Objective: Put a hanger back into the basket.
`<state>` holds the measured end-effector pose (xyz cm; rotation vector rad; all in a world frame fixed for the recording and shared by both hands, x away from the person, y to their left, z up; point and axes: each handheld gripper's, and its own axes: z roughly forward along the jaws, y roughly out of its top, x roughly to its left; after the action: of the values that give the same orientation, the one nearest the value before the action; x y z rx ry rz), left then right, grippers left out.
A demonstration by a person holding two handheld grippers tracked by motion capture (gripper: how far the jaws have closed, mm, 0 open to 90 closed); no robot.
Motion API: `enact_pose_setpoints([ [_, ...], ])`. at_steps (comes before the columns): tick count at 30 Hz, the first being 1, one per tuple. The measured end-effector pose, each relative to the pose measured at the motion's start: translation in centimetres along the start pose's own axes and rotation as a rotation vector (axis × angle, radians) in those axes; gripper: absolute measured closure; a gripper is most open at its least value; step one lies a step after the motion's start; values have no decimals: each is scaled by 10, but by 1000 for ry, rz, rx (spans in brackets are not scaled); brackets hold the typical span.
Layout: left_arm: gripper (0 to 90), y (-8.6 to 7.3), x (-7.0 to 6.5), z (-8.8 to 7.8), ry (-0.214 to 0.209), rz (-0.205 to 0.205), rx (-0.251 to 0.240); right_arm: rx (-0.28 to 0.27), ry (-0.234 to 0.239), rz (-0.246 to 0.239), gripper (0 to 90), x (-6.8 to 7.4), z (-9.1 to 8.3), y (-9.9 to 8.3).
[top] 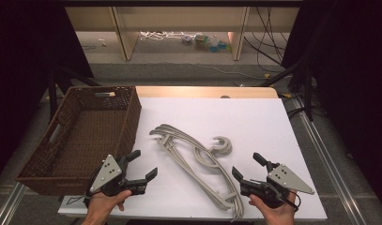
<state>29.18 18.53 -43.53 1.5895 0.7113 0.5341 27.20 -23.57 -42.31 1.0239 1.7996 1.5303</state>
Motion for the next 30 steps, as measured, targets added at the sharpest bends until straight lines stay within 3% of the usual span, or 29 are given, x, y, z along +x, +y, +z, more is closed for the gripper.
enact_pose_setpoints([
  [14, 158, 0, 0, 0, 1, 4, -1, 17, 6, -6, 157, 0, 3, 2],
  [17, 158, 0, 0, 0, 1, 4, -2, -2, 5, -48, 158, -4, 7, 3],
  [20, 158, 0, 0, 0, 3, 3, -1, 70, 20, -71, 163, -6, 12, 6],
  [22, 158, 0, 1, 0, 5, 8, -3, 153, 41, -81, 176, -7, 18, 7],
  [23, 158, 0, 1, 0, 5, 8, -3, 153, 41, -81, 176, -7, 18, 7],
  [25, 158, 0, 1, 0, 4, 6, 0, 274, 76, -114, 220, -7, 28, 9],
  [27, 158, 0, 0, 2, -5, 0, -13, 344, 87, -157, 278, -7, 34, 9],
  [30, 158, 0, 0, 2, -2, 5, 9, 455, 117, -176, 289, -8, 47, 5],
])
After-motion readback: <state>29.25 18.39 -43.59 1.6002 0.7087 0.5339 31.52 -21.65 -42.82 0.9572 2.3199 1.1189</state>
